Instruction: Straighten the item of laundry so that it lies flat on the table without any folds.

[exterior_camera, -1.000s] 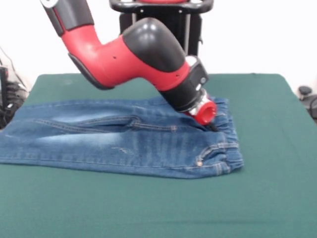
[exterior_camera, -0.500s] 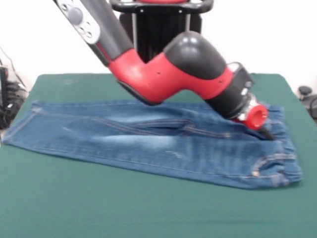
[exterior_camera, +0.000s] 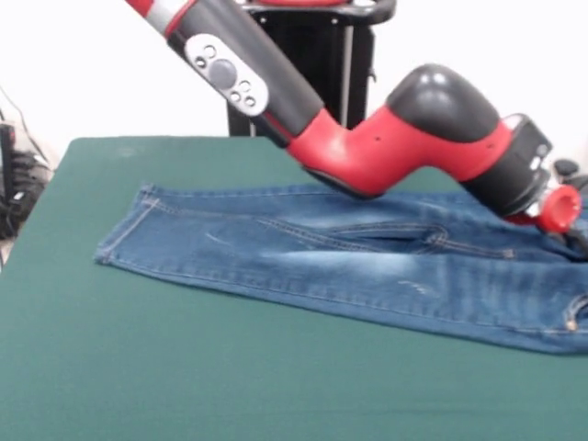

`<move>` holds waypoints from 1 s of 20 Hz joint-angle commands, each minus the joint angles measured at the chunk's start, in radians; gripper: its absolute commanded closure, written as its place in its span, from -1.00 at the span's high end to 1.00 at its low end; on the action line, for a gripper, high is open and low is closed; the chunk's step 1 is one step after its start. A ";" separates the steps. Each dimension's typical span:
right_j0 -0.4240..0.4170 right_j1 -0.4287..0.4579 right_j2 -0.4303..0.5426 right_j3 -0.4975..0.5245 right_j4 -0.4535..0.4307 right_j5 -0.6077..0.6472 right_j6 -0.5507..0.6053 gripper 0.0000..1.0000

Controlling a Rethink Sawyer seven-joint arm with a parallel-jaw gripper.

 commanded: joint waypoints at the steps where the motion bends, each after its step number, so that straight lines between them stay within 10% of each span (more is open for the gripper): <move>1: 0.218 -0.100 -0.101 0.051 0.101 -0.084 0.231 1.00; 6: 0.523 -0.410 -0.556 0.097 0.266 -0.019 0.301 1.00; 11: 0.801 -0.532 -0.923 0.115 0.412 0.069 0.278 1.00; 20: 0.876 -0.566 -1.025 0.130 0.539 0.033 0.220 1.00</move>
